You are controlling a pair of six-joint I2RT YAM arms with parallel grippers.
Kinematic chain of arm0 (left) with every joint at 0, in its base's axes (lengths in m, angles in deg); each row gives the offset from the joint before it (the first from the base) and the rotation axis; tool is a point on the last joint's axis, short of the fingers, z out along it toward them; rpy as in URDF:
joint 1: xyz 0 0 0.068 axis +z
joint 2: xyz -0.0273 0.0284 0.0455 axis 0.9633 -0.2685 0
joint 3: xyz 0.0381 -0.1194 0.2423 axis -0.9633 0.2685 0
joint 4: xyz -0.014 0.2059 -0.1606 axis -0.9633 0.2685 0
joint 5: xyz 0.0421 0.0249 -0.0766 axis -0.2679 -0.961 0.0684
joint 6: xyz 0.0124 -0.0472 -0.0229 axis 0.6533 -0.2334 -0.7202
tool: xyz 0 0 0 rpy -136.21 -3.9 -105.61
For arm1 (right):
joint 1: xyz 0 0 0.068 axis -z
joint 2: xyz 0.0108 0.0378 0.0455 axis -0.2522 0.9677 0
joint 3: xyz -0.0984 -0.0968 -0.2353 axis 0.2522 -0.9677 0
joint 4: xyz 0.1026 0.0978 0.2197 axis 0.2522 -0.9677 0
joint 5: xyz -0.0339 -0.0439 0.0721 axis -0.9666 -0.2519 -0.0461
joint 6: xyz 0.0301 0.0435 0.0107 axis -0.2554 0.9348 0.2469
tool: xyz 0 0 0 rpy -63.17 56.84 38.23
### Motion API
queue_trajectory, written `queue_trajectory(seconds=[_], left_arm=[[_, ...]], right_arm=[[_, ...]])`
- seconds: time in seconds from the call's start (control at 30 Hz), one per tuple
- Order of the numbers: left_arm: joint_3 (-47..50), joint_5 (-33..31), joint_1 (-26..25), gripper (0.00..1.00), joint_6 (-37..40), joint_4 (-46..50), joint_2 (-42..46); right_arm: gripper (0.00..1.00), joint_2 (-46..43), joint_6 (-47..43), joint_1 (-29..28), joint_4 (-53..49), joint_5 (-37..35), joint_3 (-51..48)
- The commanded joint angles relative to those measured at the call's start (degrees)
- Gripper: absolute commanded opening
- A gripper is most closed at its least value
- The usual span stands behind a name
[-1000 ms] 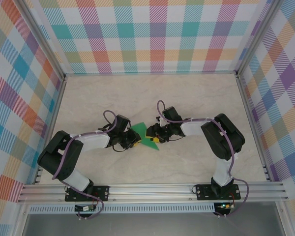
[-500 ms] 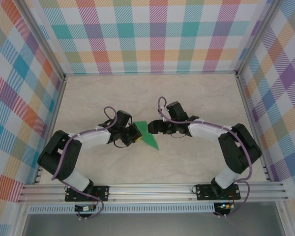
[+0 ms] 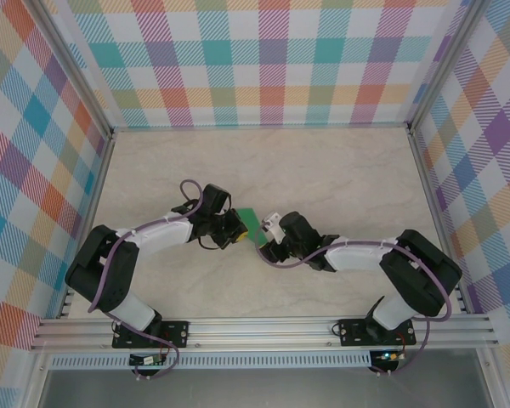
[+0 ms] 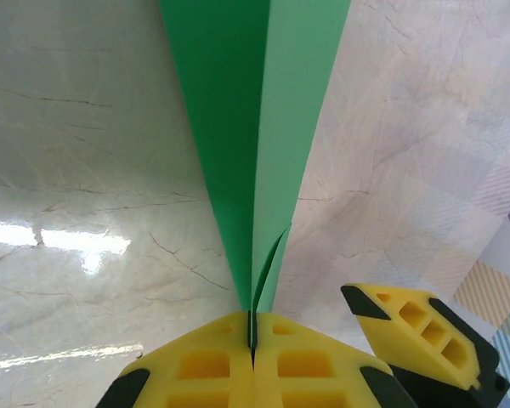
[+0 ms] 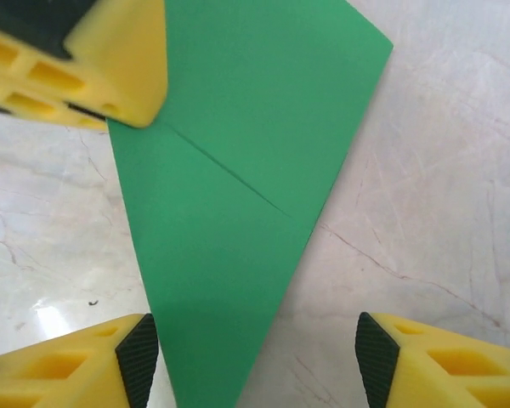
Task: Fold a paper plane with a square sheet of paper (pick it up from the middle)
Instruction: Fold the wing for the fifth time at the center of the table.
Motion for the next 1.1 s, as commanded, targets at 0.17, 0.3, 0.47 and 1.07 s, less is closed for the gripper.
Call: queue_trajectory(seconds=[0.17, 0.3, 0.47, 1.07], left_arm=[[-2.2, 0.5, -0.9, 0.02, -0.9, 2.5, -0.8], [-2.4, 0.5, -0.9, 0.02, -1.0, 2.7, -0.9], [-2.5, 0.5, -0.9, 0.02, -1.0, 3.1, -1.2], [-3.1, -0.1, -0.9, 0.02, -0.6, 4.4, -1.0]], right_arm=[[0.61, 2.6, -13.4, -5.0, 13.3, -4.9, -0.5], [0.58, 6.0, -15.5, -6.3, 14.4, -5.1, 1.2], [0.56, 9.2, -17.9, -6.8, 20.0, -6.1, 0.8], [0.21, 14.3, -21.6, -6.7, 26.6, -8.7, 0.5]])
